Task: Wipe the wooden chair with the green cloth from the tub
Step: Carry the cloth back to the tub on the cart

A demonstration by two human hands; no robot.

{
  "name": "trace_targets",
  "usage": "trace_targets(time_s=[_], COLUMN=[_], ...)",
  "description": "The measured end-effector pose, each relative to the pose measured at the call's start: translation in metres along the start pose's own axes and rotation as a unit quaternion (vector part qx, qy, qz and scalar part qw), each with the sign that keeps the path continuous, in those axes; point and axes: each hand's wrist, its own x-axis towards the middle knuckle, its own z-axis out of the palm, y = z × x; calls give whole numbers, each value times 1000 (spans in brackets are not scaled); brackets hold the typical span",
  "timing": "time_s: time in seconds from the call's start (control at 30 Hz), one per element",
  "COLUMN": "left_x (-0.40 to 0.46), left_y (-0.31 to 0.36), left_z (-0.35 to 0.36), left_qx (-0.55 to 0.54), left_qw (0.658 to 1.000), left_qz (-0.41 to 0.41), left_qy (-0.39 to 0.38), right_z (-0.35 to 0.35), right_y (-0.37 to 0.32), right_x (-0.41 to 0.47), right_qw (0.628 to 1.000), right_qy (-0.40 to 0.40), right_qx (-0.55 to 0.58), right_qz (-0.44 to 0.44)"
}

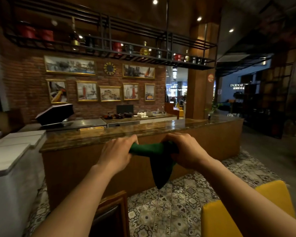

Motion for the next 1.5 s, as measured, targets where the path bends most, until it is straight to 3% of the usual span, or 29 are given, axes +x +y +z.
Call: trace_targets(time_s=[0.17,0.33,0.5,0.7,1.03,1.5], left_x=[-8,-43,-113,-229,-426,-718], left_y=[-31,-74,-104,-107,-27,149], left_z=[-33,-72,-117,-188,-341,-549], left_qx=[45,158,260,366,460,565], left_qw=[998,980,944,873,749,591], left_qz=[-45,-112,-202,-320,-477,-575], left_qy=[24,38,23,-28,-12,28], right_z=[9,45,98,139,92,-53], right_y=[-27,-77,-151,-277,-501,-779], right_x=[39,80,98,86,-34,-294], right_qw=[998,983,947,879,762,600], right_qy=[7,8,-31,-79,-109,-108], right_qx=[31,104,204,298,391,478], right_qz=[-63,-148,-246,-365,-504,-632])
